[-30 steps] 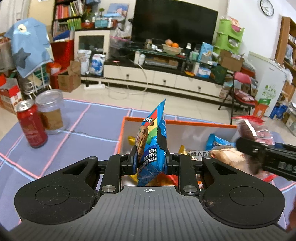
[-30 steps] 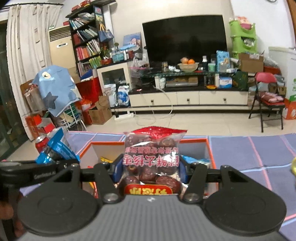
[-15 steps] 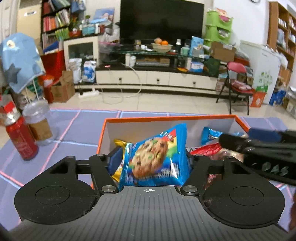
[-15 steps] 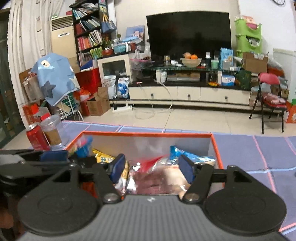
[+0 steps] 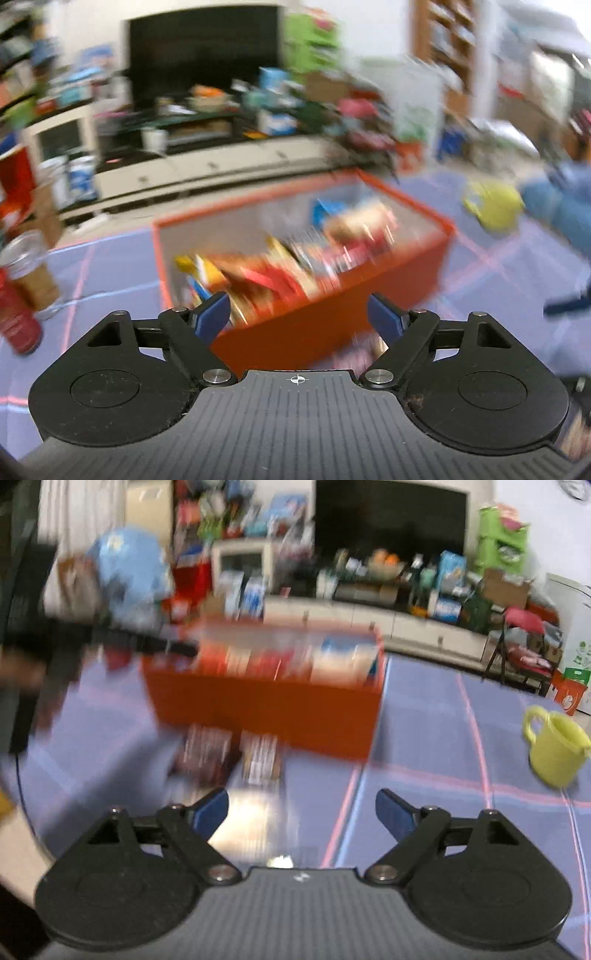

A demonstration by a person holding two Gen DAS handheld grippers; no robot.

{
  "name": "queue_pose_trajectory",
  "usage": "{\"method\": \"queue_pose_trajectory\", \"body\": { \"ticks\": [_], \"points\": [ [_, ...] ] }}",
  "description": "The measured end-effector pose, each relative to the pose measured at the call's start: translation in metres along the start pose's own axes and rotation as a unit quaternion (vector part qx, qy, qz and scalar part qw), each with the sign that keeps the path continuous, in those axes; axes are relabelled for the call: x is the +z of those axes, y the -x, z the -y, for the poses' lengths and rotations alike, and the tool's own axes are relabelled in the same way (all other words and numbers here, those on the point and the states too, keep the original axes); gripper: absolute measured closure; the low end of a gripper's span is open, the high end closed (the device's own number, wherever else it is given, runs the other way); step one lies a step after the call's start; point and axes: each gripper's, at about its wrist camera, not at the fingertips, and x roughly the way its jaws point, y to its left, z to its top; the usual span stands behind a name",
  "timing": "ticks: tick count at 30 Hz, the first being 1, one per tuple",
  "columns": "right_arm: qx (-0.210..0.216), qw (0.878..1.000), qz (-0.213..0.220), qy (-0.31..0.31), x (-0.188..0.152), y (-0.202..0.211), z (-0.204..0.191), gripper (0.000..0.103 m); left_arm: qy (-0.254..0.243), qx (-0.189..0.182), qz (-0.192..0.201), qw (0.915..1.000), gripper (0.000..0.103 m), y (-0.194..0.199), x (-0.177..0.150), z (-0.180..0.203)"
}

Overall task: Organize snacks
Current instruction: 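Grasp the brown chocolate bar with the left gripper while the right grasps the green cookie packet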

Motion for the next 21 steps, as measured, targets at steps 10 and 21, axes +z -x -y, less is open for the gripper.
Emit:
{"method": "queue_pose_trajectory", "body": {
  "ticks": [10,21],
  "points": [
    [0.037,0.998,-0.044,-0.013,-0.016,-0.015,-0.001,0.014,-0.177,-0.089,-0.01,0.9802,0.033,-0.01,-0.03,0.039],
    [0.05,0.996,-0.063,-0.031,-0.023,-0.024,0.005,0.015,-0.103,-0.1,-0.088,0.9857,0.041,-0.067,-0.034,0.03]
  ]
}}
